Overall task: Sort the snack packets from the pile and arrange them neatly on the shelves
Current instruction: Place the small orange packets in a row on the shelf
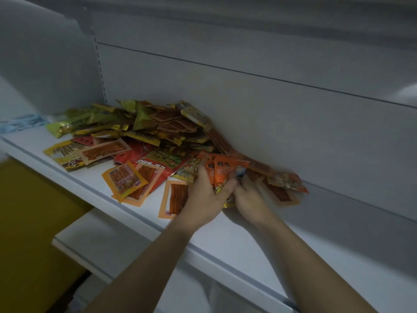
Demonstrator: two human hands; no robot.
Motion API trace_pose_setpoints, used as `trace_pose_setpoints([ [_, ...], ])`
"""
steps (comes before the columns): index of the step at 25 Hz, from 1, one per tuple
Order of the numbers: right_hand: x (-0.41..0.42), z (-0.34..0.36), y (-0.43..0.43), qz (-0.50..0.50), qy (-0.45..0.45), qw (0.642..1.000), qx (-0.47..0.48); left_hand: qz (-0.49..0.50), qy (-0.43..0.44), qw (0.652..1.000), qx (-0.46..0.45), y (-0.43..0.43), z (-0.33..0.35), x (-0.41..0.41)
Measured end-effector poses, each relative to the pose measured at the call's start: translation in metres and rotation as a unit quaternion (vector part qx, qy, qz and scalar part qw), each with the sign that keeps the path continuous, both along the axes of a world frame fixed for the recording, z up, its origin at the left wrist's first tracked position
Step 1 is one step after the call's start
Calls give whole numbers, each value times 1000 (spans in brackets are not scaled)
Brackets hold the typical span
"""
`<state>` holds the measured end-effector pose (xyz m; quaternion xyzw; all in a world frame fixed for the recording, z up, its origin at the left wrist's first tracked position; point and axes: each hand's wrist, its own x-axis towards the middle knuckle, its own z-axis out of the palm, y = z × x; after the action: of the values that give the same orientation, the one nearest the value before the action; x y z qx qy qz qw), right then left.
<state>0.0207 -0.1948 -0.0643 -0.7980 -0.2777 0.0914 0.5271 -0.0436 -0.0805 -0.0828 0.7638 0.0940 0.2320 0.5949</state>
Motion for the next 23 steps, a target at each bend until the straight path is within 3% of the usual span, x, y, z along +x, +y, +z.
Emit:
trace_pose_setpoints([
  [4, 1, 2, 2, -16, 107, 990, 85, 19, -17, 999, -31, -2, 7, -2],
  [8, 2, 7, 1, -16, 56, 994, 92, 119, -60, 990, -53, 15, 27, -17],
  [11, 15, -3, 9, -100, 8, 992, 79, 196, -36, 978, -59, 57, 45, -30],
  [16, 33, 9, 52, -131, -6, 988, -86, 231, 0, 972, -37, 85, 50, -50],
  [19, 40, 6, 81, -166, -47, 959, -224, 233, 15, 972, -37, 89, 42, -56],
  [23, 42, -4, 85, -188, -45, 947, -258, 239, 24, 968, -68, 106, 42, -61],
])
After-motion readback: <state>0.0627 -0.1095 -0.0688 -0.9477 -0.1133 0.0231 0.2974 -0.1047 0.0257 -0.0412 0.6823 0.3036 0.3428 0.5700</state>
